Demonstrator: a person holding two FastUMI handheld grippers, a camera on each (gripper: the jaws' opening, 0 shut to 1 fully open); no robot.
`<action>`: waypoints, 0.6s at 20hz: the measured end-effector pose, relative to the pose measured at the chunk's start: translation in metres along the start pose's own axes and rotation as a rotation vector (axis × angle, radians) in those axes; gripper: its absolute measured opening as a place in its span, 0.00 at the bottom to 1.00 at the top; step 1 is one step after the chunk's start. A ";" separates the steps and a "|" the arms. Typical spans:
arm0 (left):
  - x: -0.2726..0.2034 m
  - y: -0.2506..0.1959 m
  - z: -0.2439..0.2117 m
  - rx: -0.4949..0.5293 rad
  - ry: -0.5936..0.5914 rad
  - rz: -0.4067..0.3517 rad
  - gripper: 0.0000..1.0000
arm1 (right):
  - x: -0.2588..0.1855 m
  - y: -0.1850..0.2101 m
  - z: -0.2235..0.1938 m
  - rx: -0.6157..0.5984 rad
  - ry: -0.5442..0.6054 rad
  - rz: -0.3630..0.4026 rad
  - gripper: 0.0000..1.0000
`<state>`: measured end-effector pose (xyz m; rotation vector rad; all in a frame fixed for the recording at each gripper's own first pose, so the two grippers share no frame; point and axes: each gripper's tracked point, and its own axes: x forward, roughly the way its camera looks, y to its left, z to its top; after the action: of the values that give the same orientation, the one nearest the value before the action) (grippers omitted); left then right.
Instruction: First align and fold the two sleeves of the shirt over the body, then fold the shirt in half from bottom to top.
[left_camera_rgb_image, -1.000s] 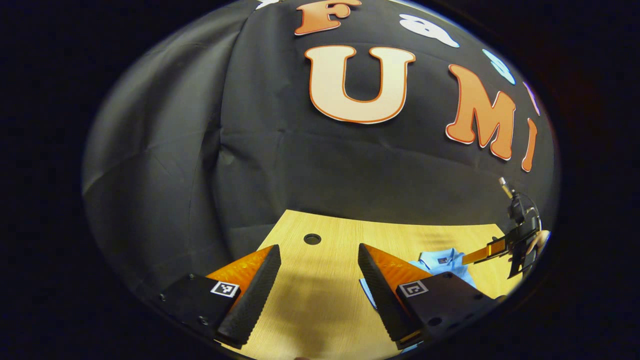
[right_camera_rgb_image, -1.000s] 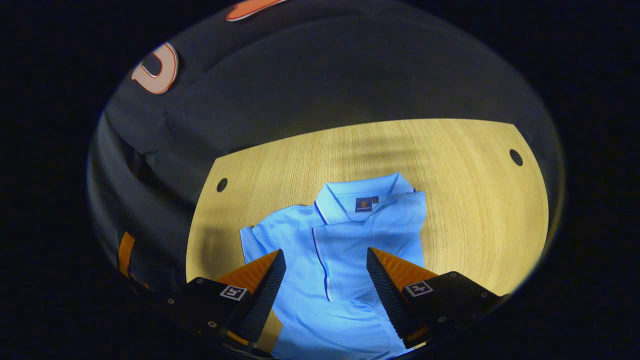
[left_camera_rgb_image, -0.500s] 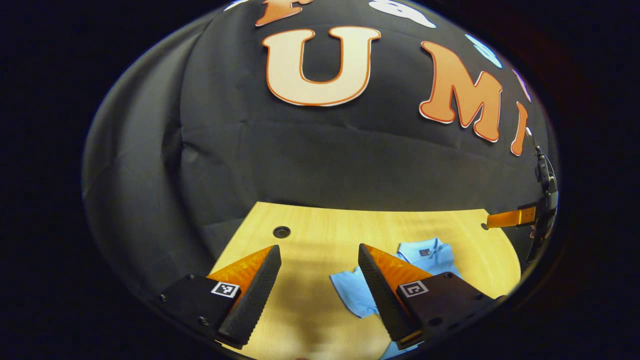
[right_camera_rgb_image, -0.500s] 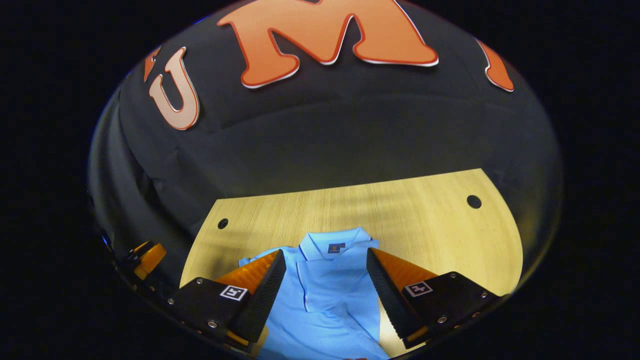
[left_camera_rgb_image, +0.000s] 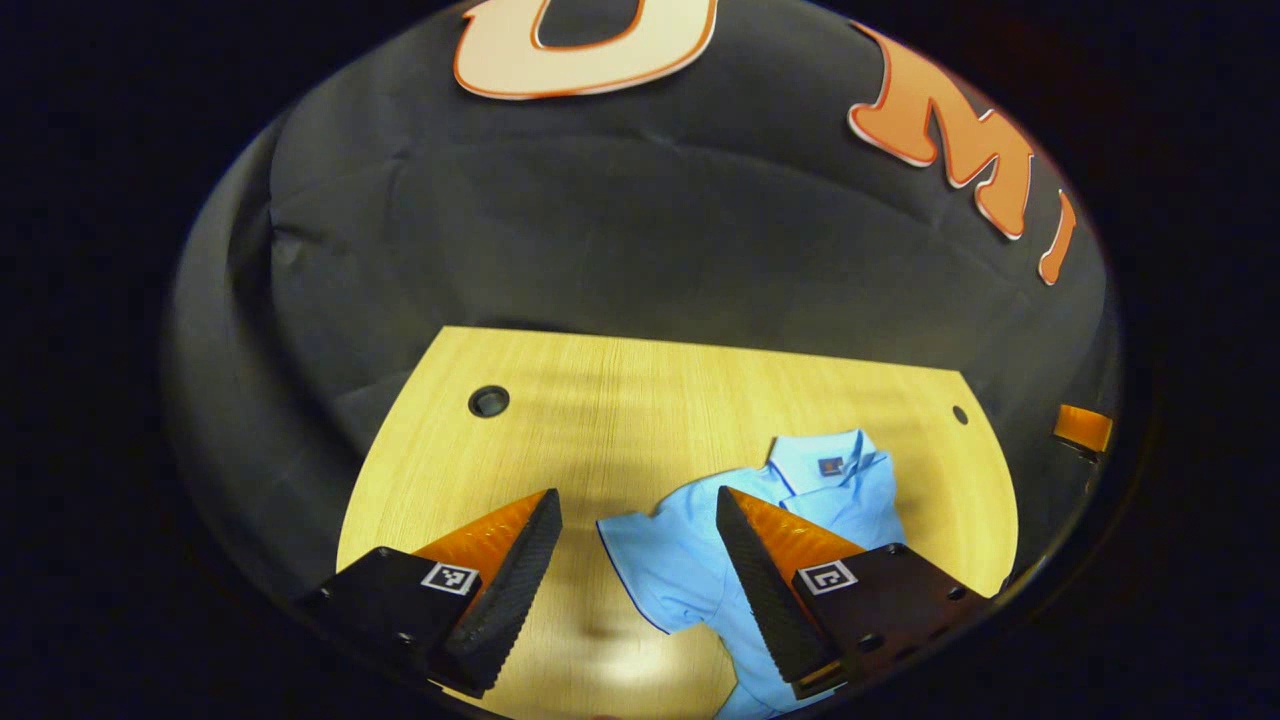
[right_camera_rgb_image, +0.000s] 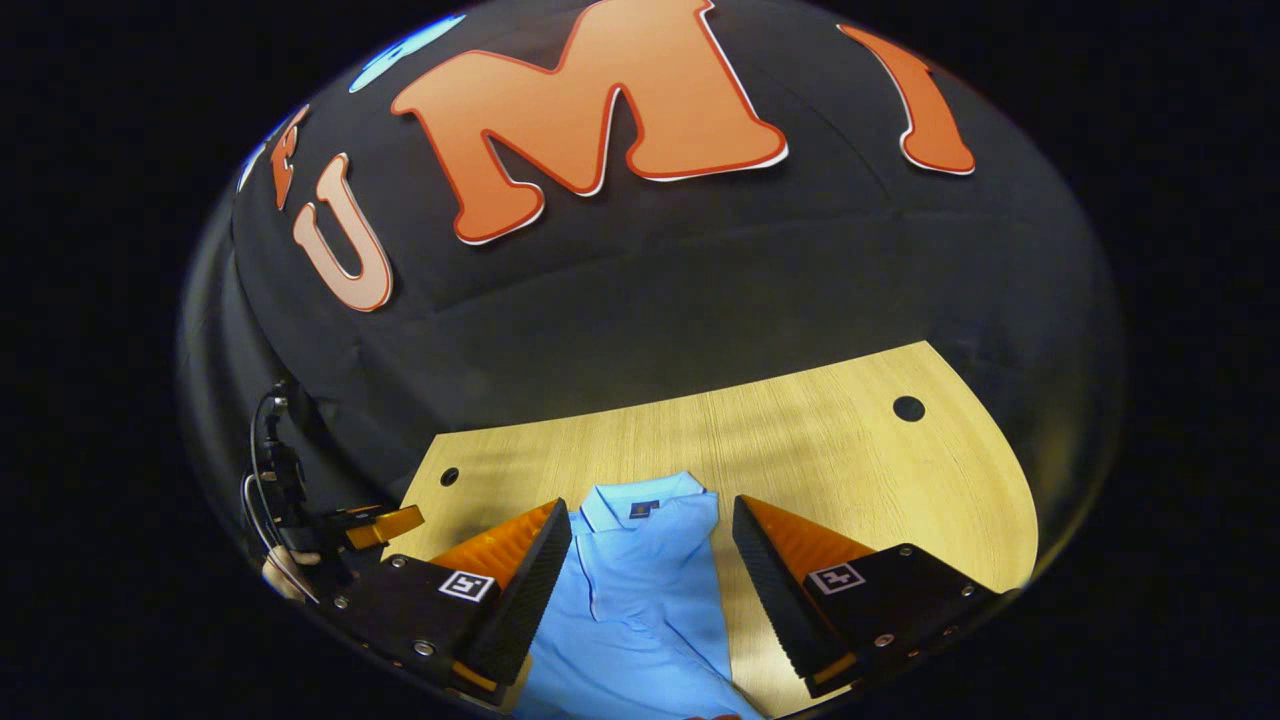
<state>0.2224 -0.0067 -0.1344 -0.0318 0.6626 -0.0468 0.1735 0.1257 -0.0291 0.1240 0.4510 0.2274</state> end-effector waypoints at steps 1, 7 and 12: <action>0.010 -0.002 -0.010 0.002 0.050 0.003 1.00 | 0.000 -0.007 -0.002 0.004 0.002 -0.005 0.98; 0.058 -0.006 -0.061 -0.061 0.250 0.027 1.00 | 0.000 -0.045 -0.021 0.060 0.043 -0.023 0.98; 0.079 -0.007 -0.099 -0.141 0.374 0.054 1.00 | 0.000 -0.072 -0.039 0.101 0.084 -0.039 0.98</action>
<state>0.2241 -0.0192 -0.2605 -0.1435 1.0400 0.0482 0.1698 0.0592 -0.0764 0.2048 0.5481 0.1716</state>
